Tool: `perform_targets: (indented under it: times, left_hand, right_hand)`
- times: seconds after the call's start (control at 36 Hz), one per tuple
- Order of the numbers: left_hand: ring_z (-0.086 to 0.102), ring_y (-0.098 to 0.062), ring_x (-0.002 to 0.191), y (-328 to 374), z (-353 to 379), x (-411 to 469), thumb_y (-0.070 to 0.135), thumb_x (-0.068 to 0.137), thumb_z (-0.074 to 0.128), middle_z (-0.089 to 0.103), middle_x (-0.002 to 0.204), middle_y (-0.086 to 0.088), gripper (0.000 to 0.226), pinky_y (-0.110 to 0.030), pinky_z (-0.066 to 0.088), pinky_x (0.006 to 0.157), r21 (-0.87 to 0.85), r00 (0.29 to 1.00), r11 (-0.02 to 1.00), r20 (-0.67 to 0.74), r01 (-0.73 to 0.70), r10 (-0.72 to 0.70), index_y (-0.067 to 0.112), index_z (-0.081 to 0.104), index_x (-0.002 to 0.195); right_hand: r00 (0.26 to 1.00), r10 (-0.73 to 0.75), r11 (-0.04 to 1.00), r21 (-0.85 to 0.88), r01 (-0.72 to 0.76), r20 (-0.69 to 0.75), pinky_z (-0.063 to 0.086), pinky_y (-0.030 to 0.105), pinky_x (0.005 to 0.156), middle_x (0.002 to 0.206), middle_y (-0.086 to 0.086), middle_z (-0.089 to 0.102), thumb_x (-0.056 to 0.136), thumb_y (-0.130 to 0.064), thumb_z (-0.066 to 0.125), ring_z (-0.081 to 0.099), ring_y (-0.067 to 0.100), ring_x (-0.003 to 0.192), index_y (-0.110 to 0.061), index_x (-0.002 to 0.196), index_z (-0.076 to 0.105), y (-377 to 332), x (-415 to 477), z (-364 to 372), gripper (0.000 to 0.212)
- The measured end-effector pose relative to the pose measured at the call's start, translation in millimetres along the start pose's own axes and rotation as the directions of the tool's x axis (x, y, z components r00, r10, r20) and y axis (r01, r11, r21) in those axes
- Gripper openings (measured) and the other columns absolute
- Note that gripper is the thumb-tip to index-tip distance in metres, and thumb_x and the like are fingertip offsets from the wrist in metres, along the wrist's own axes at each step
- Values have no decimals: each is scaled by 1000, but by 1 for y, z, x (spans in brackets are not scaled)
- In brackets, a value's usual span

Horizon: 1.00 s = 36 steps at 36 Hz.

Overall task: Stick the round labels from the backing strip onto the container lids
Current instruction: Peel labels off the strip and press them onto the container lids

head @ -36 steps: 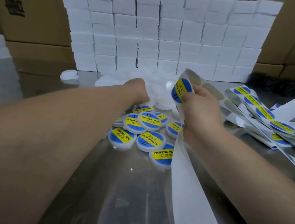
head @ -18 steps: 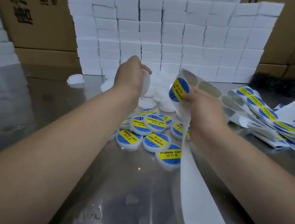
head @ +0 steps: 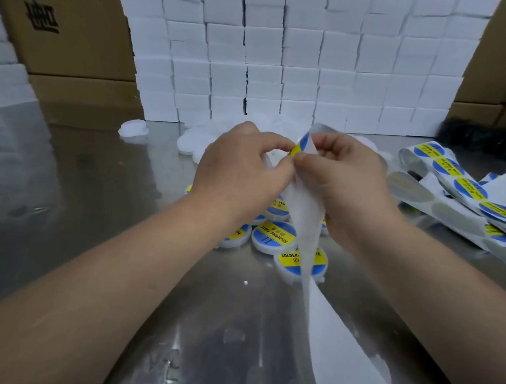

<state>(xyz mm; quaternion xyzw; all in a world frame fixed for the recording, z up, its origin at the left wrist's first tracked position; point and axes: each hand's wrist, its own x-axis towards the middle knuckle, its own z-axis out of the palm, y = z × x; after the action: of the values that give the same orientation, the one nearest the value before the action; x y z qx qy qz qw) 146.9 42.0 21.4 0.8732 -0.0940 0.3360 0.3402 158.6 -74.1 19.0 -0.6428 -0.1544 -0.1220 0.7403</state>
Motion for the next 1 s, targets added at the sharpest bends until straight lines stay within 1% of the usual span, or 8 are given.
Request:
perform_targets:
  times: [0.17,0.36,0.44,0.56,0.64,0.81,0.89,1.0]
  left_hand:
    - [44,-11,73,-5,-5,-2,39,79,64,40,70,10,19,-24,30,65,23,997,997,-16,-72,73,33,69,97]
    - [42,-10,74,-9,-6,-2,50,74,65,40,72,11,27,-25,29,68,92,995,990,-8,-102,104,29,69,90]
    - [40,-9,74,-12,-5,-2,52,74,65,38,71,13,29,-25,28,70,112,995,988,7,-103,103,29,70,92]
    - [42,-9,73,-15,-8,0,47,78,62,41,72,9,12,-23,26,65,71,998,996,25,-58,57,36,66,75]
    - [43,-8,66,-18,-12,3,41,82,61,42,70,8,25,-25,28,62,-25,997,997,-29,68,-69,37,54,59]
    - [39,-15,54,-34,-19,14,41,89,51,43,47,5,40,-28,29,57,-95,946,955,-142,280,-291,14,56,58]
    - [43,-19,56,-35,-17,12,46,88,50,47,50,1,44,-29,33,55,-99,941,950,-141,297,-308,9,62,69]
    - [42,-11,53,-32,-11,8,54,84,52,45,52,3,51,-27,30,50,-25,955,969,-162,246,-246,16,44,50]
  right_hand:
    - [996,-56,997,-55,60,68,53,31,68,75,-1,66,76,12,49,65,13,68,-22,85,59,-1,-2,-2,37]
    - [997,-71,976,-205,73,18,44,30,50,59,-14,63,80,0,56,56,15,56,-32,81,55,3,-3,-5,32]
    - [996,-85,966,-243,91,33,47,26,53,57,-16,62,81,1,55,57,11,58,-32,81,54,4,-4,-3,33]
    - [993,-115,961,-251,117,26,45,20,54,60,-12,61,81,2,52,55,10,59,-31,81,54,4,-4,-2,33]
    - [989,-148,948,-286,137,-17,38,13,45,67,-9,57,79,6,43,47,5,51,-31,80,53,5,-2,-4,38]
    - [975,-223,886,-422,193,-22,39,22,59,82,-15,54,80,-1,41,48,1,58,-38,83,48,5,-1,-7,37]
    - [956,-292,840,-476,260,7,37,14,57,88,-19,54,84,-4,42,47,-4,57,-43,86,48,5,-3,-9,40]
    - [917,-395,743,-570,351,51,34,7,67,93,-17,50,77,5,40,45,-6,70,-33,97,58,5,-6,-8,46]
